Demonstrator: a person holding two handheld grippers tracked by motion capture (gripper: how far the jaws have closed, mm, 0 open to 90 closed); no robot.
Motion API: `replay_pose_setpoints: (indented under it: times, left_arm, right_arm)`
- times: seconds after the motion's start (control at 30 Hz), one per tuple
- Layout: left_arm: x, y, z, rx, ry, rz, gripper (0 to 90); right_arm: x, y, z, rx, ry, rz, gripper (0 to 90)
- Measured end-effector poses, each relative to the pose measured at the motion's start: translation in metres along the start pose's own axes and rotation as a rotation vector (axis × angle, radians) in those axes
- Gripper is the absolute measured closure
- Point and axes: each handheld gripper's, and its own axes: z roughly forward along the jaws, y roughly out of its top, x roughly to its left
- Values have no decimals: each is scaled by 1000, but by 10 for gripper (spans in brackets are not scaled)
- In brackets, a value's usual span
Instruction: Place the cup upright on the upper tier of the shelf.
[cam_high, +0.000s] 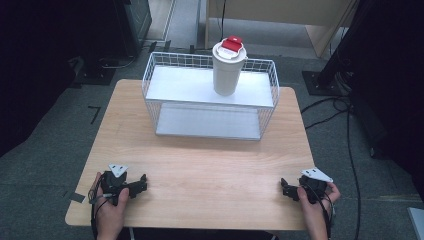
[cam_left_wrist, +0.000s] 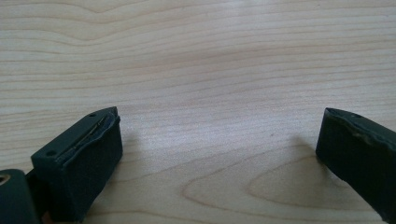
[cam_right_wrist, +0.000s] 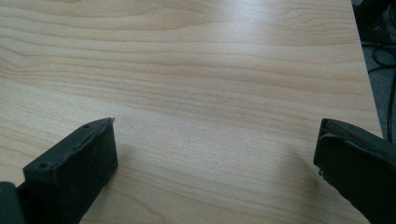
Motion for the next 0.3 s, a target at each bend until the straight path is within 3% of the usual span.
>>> replay_pose_setpoints:
  times: [0.1, 0.3]
  left_arm:
    - [0, 0, 0, 0, 0, 1, 8]
    - [0, 0, 0, 0, 0, 0, 8]
  right_arm:
    - [-4, 1, 2, 19, 54, 11, 0]
    - [-3, 2, 3, 18, 66, -3, 0]
